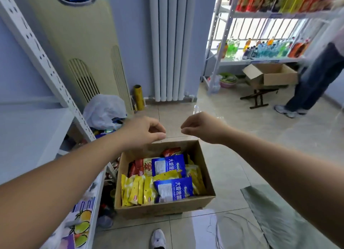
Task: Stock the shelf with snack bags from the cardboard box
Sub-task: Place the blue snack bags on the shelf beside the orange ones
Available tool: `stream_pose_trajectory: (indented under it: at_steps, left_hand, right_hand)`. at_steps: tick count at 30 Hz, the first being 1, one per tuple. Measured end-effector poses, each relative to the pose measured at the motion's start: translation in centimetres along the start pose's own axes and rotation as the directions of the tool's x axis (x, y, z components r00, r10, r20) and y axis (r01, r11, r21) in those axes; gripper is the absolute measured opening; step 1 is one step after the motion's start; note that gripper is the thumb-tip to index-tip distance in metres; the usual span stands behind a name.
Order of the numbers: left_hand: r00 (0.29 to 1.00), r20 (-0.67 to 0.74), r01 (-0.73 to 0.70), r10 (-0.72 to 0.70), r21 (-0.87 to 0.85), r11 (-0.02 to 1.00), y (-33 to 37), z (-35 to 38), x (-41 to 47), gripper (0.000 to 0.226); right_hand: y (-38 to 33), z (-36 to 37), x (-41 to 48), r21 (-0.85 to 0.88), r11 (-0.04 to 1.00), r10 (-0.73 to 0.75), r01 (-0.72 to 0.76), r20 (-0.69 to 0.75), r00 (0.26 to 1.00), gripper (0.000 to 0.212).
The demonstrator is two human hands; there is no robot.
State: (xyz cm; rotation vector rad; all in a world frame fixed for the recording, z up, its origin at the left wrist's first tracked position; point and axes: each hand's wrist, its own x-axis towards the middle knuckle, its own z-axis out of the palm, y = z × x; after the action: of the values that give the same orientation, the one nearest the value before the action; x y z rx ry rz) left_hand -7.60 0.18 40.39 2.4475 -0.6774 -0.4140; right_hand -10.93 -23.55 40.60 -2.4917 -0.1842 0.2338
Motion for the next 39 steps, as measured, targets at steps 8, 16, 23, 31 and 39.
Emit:
stream_pose_trajectory:
  at_steps: [8, 16, 23, 31, 39]
  left_hand:
    - [0.991, 0.077, 0.113, -0.107, -0.07, 0.991, -8.0, 0.6, 7.0, 0.012]
    - [0.956, 0.188, 0.25, -0.226, -0.114, 0.962, -13.6, 4.6, 11.8, 0.012]
    - [0.898, 0.309, 0.376, -0.315, -0.164, 0.912, -17.2, 11.9, 14.4, 0.01]
    - [0.821, 0.424, 0.483, -0.382, -0.159, 0.861, -22.2, 21.3, 17.3, 0.014]
    - [0.756, 0.521, 0.535, -0.397, -0.143, 0.833, -25.8, 30.2, 19.5, 0.018]
  right_hand:
    - [3.1, 3.0, 8.7, 0.081, 0.989, 0.119, -0.127, 0.09, 0.989, 0.022]
    - [8.2, 7.3, 13.7, 0.059, 0.97, 0.219, -0.236, 0.208, 0.953, 0.022]
    - [15.8, 12.9, 17.3, 0.081, 0.929, 0.32, -0.36, 0.311, 0.895, 0.025]
    - [24.3, 20.1, 19.8, 0.052, 0.908, 0.374, -0.416, 0.349, 0.859, 0.025]
    - [29.7, 25.5, 21.7, 0.064, 0.879, 0.418, -0.472, 0.37, 0.83, 0.029]
